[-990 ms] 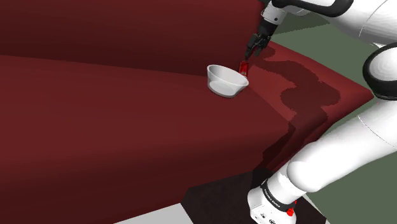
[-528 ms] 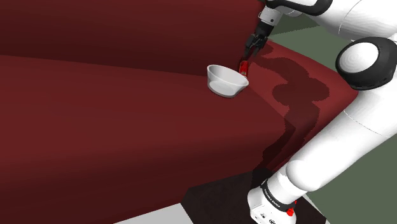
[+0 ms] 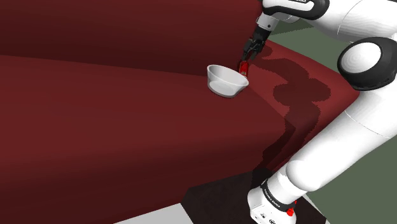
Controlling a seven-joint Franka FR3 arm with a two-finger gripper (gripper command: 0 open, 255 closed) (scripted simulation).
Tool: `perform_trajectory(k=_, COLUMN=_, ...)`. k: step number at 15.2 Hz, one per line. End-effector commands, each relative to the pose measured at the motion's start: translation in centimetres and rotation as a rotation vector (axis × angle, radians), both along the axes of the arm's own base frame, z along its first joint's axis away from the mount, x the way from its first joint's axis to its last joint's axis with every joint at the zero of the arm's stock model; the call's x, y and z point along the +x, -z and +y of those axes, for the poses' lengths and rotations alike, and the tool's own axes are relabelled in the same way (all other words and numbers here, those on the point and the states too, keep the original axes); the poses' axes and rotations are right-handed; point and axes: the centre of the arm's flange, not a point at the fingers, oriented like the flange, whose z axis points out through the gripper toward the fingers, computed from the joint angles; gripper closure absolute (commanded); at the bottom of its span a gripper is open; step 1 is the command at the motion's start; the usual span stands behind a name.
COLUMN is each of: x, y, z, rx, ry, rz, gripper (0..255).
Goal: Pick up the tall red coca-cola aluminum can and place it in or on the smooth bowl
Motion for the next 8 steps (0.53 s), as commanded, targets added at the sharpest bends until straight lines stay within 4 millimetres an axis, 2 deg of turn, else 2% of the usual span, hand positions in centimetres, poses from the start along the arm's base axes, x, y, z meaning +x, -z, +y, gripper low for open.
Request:
perform_trajectory(k=1, x=0.01, y=0.02, z=-0.01, rx=0.0, ry=0.0, rz=0.0, gripper=0)
perform_trajectory(k=3, x=0.01, y=0.02, z=-0.01, rx=0.0, ry=0.0, rz=0.0, gripper=0)
perform_trajectory(k=4, x=0.01, y=0.02, z=-0.01, rx=0.0, ry=0.0, rz=0.0, gripper=255)
perform_trajectory(k=8, x=0.01, y=0.02, z=-0.01, rx=0.0, ry=0.0, rz=0.0, gripper=255)
